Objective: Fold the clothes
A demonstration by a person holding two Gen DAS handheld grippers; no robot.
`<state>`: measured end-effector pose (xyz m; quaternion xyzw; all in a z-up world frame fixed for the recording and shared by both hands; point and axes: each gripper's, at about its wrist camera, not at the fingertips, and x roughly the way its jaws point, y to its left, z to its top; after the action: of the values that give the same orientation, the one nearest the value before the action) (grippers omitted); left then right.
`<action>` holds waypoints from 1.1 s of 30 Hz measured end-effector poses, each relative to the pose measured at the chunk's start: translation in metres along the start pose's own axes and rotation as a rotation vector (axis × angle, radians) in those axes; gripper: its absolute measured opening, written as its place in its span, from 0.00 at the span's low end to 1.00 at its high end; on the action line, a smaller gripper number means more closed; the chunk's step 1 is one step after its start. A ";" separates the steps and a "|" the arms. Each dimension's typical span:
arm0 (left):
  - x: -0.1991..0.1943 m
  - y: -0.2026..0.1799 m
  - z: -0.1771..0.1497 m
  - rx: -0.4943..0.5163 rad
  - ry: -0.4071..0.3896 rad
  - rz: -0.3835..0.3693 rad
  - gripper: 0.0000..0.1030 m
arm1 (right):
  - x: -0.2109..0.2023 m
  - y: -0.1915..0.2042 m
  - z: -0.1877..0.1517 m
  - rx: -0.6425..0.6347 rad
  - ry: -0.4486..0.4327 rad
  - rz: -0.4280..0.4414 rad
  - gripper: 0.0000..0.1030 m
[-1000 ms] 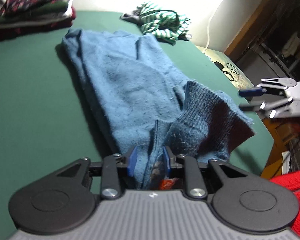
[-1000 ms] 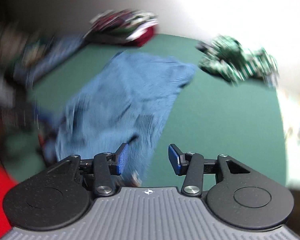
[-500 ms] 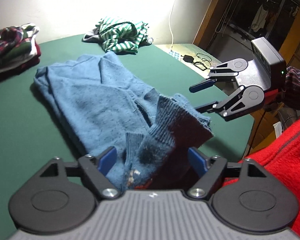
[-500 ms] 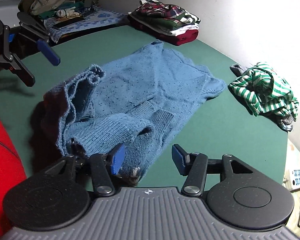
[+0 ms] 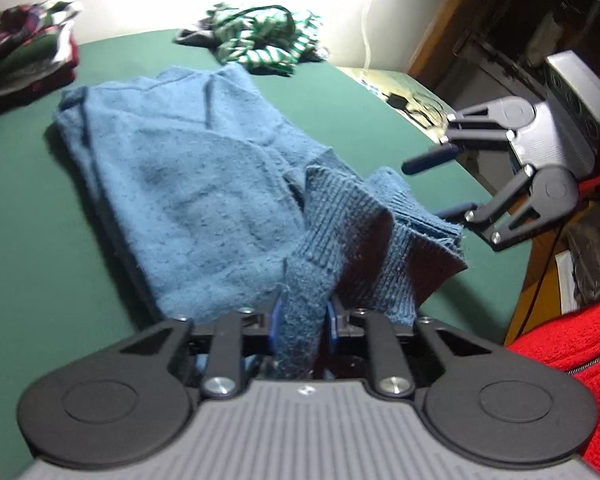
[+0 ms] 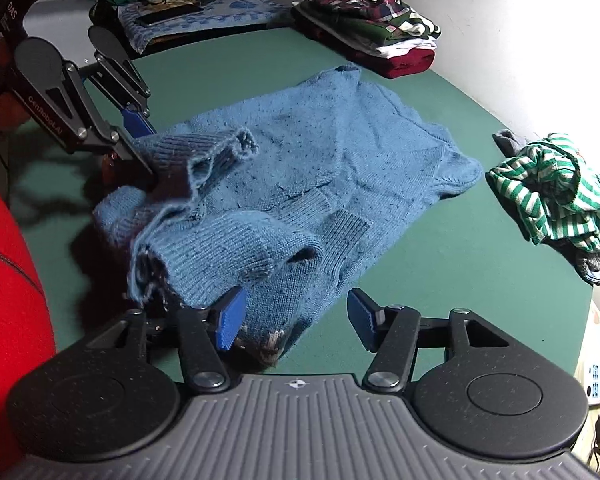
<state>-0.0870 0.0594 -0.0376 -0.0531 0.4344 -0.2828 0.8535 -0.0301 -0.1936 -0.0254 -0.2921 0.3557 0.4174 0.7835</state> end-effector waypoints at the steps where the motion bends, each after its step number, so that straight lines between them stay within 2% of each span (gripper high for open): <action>1: -0.003 0.004 -0.001 -0.027 -0.011 0.007 0.18 | 0.001 0.000 0.001 0.000 -0.005 0.009 0.58; 7: -0.012 0.018 -0.002 -0.140 -0.074 0.039 0.15 | 0.015 -0.005 0.009 0.018 -0.032 0.021 0.61; 8: -0.013 0.020 -0.001 -0.150 -0.087 0.050 0.15 | 0.018 -0.010 0.012 0.053 -0.039 0.021 0.61; 11: -0.018 0.030 0.002 -0.192 -0.132 0.088 0.15 | 0.025 -0.036 0.016 0.280 -0.057 0.064 0.61; 14: -0.014 0.039 0.000 -0.233 -0.131 0.146 0.16 | 0.031 -0.051 0.011 0.444 -0.067 0.093 0.61; 15: -0.012 0.040 -0.001 -0.244 -0.124 0.156 0.16 | 0.033 -0.051 0.010 0.459 -0.065 0.088 0.61; 18: -0.011 0.033 -0.004 -0.244 -0.123 0.124 0.16 | 0.037 -0.046 0.005 0.454 -0.055 0.082 0.60; 19: -0.013 0.030 -0.005 -0.243 -0.128 0.108 0.20 | 0.038 -0.044 0.005 0.455 -0.060 0.087 0.60; 21: -0.015 0.027 -0.007 -0.255 -0.145 0.091 0.67 | 0.039 -0.042 0.005 0.455 -0.076 0.092 0.60; 23: -0.010 0.025 -0.008 -0.259 -0.145 0.107 0.71 | 0.042 -0.042 0.005 0.463 -0.090 0.084 0.60; 26: 0.004 0.024 -0.009 -0.269 -0.099 0.123 0.69 | 0.051 -0.047 0.004 0.513 -0.090 0.082 0.60; 27: 0.007 0.022 -0.009 -0.263 -0.095 0.132 0.67 | 0.051 -0.047 0.004 0.521 -0.098 0.079 0.57; 28: 0.007 0.017 -0.010 -0.250 -0.099 0.138 0.67 | 0.050 -0.046 0.003 0.525 -0.109 0.075 0.49; 29: 0.008 0.013 -0.010 -0.237 -0.104 0.144 0.61 | 0.047 -0.044 0.003 0.517 -0.120 0.070 0.40; 30: 0.007 0.009 -0.010 -0.228 -0.109 0.144 0.48 | 0.042 -0.042 0.003 0.505 -0.130 0.064 0.35; 31: 0.006 0.007 -0.010 -0.226 -0.117 0.136 0.41 | 0.038 -0.040 0.002 0.492 -0.138 0.065 0.24; 32: 0.005 0.006 -0.010 -0.229 -0.124 0.135 0.37 | 0.034 -0.038 0.002 0.481 -0.136 0.074 0.19; 33: 0.005 0.006 -0.011 -0.229 -0.130 0.144 0.29 | 0.031 -0.038 0.001 0.472 -0.131 0.084 0.18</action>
<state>-0.0908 0.0634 -0.0495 -0.1371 0.4102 -0.1653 0.8864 0.0149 -0.1973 -0.0435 -0.0584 0.4037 0.3732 0.8333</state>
